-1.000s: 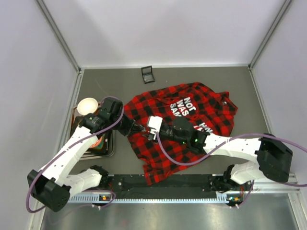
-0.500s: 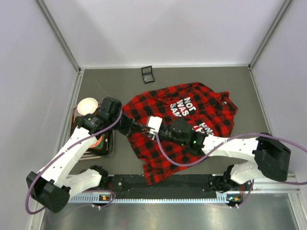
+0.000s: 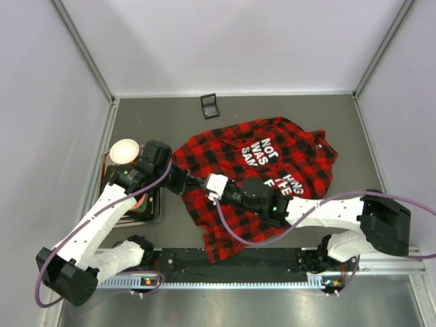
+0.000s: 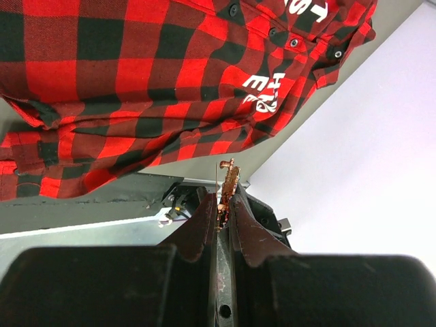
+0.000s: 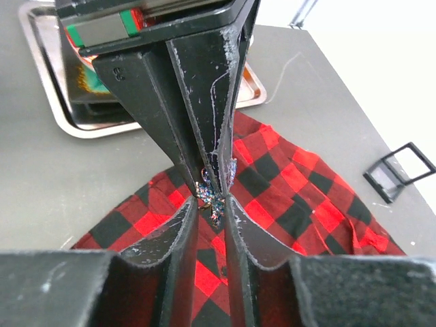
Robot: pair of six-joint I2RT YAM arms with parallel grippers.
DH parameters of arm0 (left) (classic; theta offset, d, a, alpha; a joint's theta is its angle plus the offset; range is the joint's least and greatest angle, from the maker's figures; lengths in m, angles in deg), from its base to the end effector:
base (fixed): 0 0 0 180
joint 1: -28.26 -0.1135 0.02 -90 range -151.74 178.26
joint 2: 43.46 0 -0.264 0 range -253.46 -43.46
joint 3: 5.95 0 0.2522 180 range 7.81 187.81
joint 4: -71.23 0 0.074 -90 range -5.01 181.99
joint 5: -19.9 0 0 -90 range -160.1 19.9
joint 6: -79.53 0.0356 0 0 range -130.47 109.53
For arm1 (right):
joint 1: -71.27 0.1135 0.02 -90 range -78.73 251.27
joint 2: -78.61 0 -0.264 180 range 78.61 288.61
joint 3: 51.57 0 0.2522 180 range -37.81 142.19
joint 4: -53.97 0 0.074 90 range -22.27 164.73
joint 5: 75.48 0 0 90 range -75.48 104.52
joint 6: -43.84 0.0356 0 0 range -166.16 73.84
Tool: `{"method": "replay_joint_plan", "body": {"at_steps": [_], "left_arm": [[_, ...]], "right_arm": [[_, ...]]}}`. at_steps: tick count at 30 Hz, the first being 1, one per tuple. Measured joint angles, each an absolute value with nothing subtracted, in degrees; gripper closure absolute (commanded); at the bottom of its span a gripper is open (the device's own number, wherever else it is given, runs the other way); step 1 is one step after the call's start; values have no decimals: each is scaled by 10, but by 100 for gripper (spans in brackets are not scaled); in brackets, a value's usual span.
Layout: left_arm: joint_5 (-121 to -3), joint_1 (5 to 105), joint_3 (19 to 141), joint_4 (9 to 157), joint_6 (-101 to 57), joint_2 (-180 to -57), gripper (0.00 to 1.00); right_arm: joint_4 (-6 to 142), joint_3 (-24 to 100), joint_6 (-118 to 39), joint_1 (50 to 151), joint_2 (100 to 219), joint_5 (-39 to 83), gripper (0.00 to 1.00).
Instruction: Remove the brooch from the garment
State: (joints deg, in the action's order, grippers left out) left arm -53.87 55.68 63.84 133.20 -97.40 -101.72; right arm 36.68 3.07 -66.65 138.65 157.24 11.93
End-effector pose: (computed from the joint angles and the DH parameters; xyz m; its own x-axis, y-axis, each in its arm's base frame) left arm 0.1704 -0.0996 0.3050 -0.6360 -0.7502 0.1811 -0.6512 0.3958 -0.6475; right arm 0.1196 0.2829 0.2570 0.2747 -0.2499 -0.9285 -0.8633 0.3610 -0.3526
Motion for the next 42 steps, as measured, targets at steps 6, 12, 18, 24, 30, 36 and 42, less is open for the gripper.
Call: {"method": "replay_joint_plan", "body": {"at_steps": [6,12,18,24,30,36,42], "left_arm": [[-542,556,638,1334,-976,-1017,100],[-542,554,638,1334,-983,-1017,100],[-554,549,638,1335,-985,-1017,100],[-554,549,638,1313,-940,-1017,100],[-555,550,638,1309,-861,-1014,93],[-557,552,635,1280,-792,-978,58],[-578,553,637,1255,-726,-919,32]], "right_arm": [[362,32,-713,1414,1586,51,99],[346,37,-749,1445,1602,-21,100],[306,54,-788,1475,1647,-117,100],[289,54,-793,1480,1652,-141,100],[301,54,-755,1471,1647,-118,100],[306,53,-716,1455,1622,-89,100],[323,43,-688,1438,1605,-72,100]]}}
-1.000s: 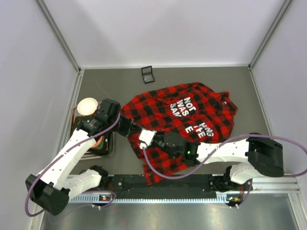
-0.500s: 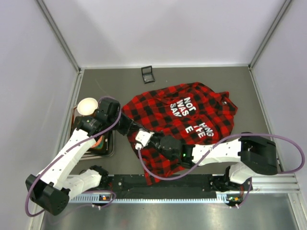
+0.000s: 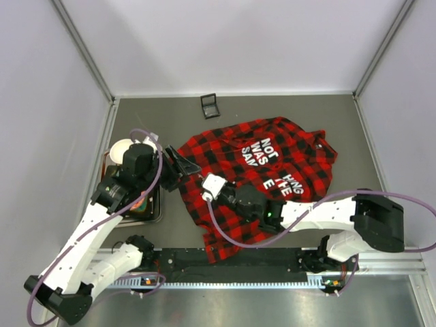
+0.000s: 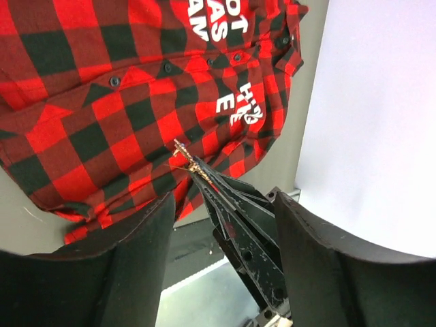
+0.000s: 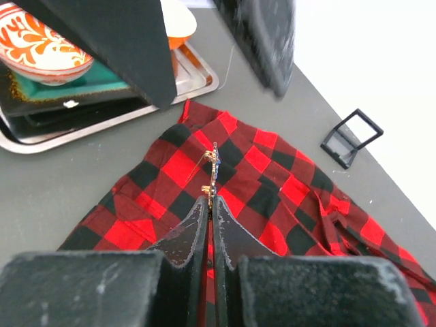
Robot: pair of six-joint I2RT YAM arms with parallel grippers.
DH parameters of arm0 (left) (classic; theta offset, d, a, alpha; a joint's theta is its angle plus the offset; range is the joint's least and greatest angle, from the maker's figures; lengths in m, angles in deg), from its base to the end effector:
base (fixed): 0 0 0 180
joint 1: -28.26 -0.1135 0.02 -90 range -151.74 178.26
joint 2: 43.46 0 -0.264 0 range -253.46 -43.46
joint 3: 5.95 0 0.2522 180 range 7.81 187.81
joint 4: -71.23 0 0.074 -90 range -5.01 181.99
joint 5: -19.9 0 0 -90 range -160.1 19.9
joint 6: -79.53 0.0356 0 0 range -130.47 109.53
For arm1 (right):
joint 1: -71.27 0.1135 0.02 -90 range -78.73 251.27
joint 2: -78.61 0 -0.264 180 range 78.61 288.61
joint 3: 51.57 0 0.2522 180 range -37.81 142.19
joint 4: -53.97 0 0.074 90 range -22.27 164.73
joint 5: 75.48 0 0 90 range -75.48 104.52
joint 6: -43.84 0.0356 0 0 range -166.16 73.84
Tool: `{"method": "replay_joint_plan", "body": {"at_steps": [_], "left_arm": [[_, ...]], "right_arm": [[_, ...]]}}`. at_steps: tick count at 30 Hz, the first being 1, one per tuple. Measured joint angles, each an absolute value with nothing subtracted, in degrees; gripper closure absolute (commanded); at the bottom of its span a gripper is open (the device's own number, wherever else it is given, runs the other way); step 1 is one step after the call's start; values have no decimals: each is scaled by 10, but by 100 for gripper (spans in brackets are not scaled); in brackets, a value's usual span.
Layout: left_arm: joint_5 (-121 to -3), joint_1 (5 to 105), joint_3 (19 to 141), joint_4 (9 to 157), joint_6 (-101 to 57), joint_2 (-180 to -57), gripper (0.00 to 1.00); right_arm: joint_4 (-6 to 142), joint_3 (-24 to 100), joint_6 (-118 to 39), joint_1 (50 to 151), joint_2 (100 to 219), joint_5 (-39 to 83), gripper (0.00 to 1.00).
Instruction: Remove the brooch from the garment
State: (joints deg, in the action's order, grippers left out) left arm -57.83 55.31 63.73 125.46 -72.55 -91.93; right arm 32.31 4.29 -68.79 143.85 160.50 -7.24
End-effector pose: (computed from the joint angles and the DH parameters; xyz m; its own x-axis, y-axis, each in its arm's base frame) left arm 0.1491 -0.0846 0.3431 -0.7601 -0.5813 -0.2903 -0.1464 0.5885 -0.7951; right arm 0.1072 0.2977 0.2560 0.2773 -0.3098 -0.9095 -0.7246 0.5542 -0.4097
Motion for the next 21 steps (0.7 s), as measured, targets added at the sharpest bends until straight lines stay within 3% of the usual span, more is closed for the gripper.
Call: {"method": "replay_joint_plan", "body": {"at_steps": [10,11,12,13,21], "left_arm": [[-640,553,655,1243,-576,-889,26],[-643,553,655,1242,-563,-886,26],[-646,553,656,1240,-549,-886,16],[-647,553,657,1240,-537,-886,13],[-609,545,673,1240,-470,-916,3]], "right_arm": [[414,31,-537,1367,1570,64,100],[423,31,-512,1355,1567,89,100],[431,31,-487,1344,1564,113,100],[437,31,-467,1331,1562,142,100],[482,34,-296,1205,1534,439,100]]}}
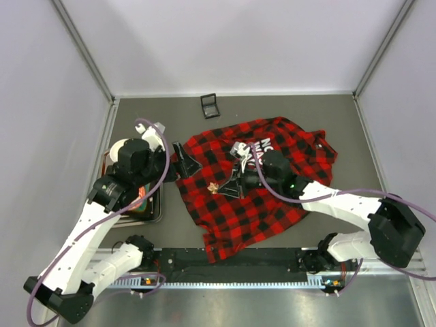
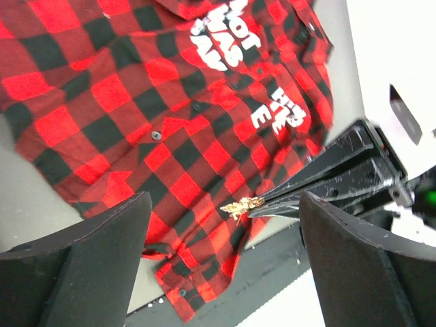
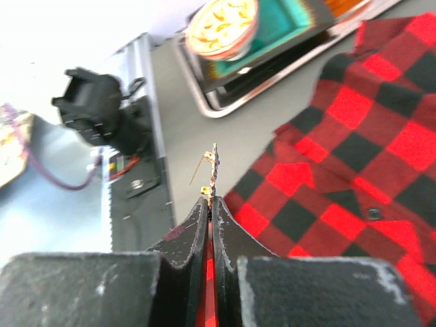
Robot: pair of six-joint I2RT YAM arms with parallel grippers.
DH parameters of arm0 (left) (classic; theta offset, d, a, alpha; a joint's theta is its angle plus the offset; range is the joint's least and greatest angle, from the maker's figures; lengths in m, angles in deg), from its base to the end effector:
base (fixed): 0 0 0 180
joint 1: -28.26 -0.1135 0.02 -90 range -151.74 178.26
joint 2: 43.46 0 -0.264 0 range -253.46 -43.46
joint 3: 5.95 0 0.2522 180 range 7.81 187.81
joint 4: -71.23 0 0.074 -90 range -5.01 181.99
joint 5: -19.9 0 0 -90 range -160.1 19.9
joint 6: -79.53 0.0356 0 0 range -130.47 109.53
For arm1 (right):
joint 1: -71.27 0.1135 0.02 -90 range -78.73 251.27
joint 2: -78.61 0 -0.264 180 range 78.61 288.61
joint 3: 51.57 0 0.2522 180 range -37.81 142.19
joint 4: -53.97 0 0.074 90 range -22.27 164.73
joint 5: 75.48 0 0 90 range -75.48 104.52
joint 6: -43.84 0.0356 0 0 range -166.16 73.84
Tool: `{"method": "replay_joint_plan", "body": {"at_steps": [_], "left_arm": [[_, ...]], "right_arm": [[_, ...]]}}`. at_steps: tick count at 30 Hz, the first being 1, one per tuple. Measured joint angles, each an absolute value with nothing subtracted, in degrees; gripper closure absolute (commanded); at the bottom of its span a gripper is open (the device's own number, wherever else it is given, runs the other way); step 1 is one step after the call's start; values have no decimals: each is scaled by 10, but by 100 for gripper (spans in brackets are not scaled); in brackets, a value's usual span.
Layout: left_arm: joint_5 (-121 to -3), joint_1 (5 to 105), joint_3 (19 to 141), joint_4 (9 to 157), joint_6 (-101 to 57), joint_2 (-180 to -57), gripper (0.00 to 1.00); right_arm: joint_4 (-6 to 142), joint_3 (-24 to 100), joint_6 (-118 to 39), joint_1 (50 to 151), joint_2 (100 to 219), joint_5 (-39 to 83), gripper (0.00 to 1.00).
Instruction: Remove the brooch from the garment
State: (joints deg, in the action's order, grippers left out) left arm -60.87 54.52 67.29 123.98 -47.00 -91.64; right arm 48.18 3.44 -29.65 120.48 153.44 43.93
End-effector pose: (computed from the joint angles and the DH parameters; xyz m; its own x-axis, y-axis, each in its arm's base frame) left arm 0.1491 -0.0799 0.3664 -0.6706 -0.3243 -0.6672 0.2052 0.7832 -0.5870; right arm 0.1763 0.2310 0.2573 -0.4277 -0.1168 -0.8963 -0.8857 0.2520 0.3898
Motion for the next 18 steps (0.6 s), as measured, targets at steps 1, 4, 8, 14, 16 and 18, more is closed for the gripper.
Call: {"method": "replay_joint_plan", "body": {"at_steps": [1,4,8,14,16,18], "left_arm": [[-592,545,673,1237,-467,-920,2],[-523,544,662,1209,-462,-927,10],[-442,544,631,1163,-469,-928,39],[-360,544,585,1097,-494,-936,55],[-342,544,576,1079,-499,-936,56],[-327,543,568,1054,-510,-936,57]], "right_arm": [[486,35,-285,1196,1531,466,100],[488,35,-241,1163,1518,557,100],[436,27,-168,1129,1512,624,100],[325,4,-53,1103,1516,665,100],[294,4,-25,1100,1521,670,100],[276,4,-6,1098,1526,672,100]]}}
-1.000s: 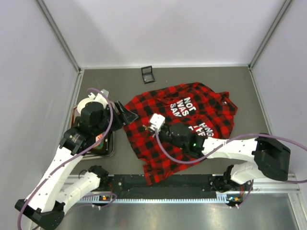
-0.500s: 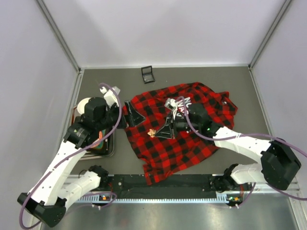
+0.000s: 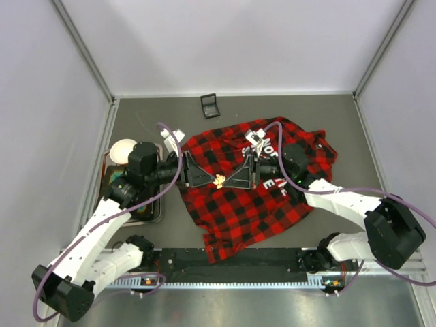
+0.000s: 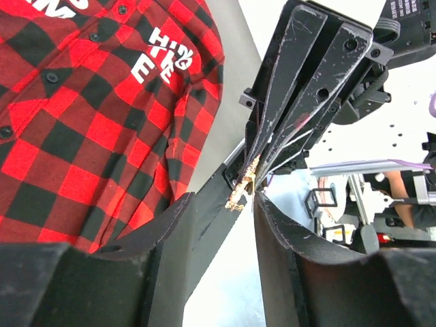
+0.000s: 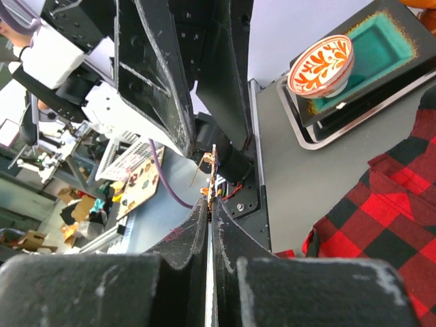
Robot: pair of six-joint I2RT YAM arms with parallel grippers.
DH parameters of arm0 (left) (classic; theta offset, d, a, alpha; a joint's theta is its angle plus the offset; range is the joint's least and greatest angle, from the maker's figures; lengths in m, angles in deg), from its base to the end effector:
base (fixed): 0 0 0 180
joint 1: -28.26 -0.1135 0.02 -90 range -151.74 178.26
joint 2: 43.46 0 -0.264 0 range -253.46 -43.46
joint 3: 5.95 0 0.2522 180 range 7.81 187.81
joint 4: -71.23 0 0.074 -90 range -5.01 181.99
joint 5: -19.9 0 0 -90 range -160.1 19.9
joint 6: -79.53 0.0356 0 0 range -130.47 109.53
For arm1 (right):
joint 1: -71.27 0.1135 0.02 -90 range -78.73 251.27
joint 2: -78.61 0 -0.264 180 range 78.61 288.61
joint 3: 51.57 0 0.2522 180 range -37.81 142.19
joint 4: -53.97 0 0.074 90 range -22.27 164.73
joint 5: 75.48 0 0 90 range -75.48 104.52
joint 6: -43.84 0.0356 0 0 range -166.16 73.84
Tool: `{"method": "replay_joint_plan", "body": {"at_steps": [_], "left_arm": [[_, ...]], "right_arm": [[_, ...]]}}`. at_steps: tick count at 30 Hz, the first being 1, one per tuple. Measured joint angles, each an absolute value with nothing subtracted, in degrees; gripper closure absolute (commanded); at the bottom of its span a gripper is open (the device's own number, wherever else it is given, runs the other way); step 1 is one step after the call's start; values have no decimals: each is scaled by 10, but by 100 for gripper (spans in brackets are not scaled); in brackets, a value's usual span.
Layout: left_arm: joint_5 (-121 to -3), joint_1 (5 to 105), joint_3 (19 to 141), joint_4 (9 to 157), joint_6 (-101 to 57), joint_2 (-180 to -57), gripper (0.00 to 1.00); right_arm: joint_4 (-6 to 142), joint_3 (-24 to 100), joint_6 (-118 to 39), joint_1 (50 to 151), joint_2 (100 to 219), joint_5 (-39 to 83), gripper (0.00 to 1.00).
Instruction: Remove the brooch from the garment
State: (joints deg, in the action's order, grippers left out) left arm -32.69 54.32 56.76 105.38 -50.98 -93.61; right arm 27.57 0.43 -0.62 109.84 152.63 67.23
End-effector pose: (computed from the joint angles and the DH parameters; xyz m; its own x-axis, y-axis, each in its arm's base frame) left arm 0.1631 -0.1038 0.3334 -0.8076 -0.1794 -0.5617 0.4364 0.4588 -0.7740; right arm 0.1985 0.1945 0.2800 -0.6704 0.0184 -0.7417 -0.7416 -0.0486 0.6691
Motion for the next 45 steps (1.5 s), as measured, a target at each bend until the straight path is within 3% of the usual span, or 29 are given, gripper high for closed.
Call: {"method": "replay_joint_plan", "body": {"at_steps": [4,10,23,30,34,35,37,45], "left_arm": [[-303,543,550,1021,-530,-938,67],[-294,542,550,1013,-538,-944,73],[-282,541,528,983,-565,-953,68],[-272,540,522,957,-584,-960,78],[-266,540,522,950,-588,-967,96],[-261,540,522,947,-589,-968,100],[-258,539,522,944,-588,-970,100],[-276,539,570,1026,-540,-1005,100]], "right_arm": [[267,5,12,1097,1536,671,100],[266,6,25,1097,1542,666,100],[233,8,54,1097,1542,655,100],[227,8,62,1096,1550,654,100],[224,8,65,1096,1555,653,100],[224,8,66,1095,1556,653,96],[224,8,69,1093,1559,652,78],[253,8,68,1093,1559,636,64]]}}
